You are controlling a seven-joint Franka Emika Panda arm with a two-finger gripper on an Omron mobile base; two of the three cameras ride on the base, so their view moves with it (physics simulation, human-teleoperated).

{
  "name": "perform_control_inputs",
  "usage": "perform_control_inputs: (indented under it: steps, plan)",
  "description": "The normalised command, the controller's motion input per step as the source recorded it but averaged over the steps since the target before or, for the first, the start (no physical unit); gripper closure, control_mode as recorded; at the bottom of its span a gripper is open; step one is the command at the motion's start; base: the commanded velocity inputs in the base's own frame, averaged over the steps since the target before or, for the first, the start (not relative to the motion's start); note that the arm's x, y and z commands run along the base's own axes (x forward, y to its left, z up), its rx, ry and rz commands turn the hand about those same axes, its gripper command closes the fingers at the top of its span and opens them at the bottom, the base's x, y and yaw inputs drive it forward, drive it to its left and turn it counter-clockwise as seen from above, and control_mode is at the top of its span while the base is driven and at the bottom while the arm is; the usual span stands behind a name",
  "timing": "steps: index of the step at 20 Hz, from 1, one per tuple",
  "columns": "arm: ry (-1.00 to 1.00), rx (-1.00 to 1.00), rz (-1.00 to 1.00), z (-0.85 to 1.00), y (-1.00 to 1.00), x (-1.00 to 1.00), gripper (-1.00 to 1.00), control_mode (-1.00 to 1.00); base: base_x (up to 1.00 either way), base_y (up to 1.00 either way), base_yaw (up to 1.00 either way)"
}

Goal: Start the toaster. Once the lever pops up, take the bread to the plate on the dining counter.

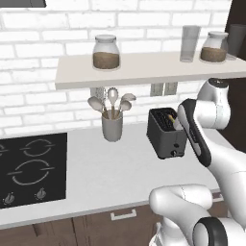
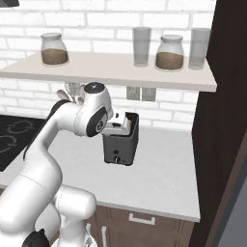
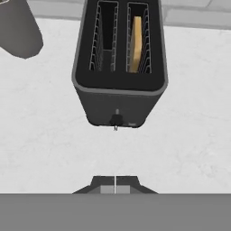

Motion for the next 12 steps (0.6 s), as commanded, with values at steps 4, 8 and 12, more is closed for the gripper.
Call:
perform_control_inputs:
  steps: [4,8,12]
  plan:
    - [-0.03,0.00,0.00,0.04,0.03,0.00,1.00,-1.00,0.00,0.00,0.00]
    - [-0.11,0.00,0.00,-0.05,0.00,0.00,1.00,-1.00,0.00,0.00,0.00]
    - [-0.06,0.00,0.00,-0.08,0.00,0.06,-1.00,-1.00,0.00,0.00,0.00]
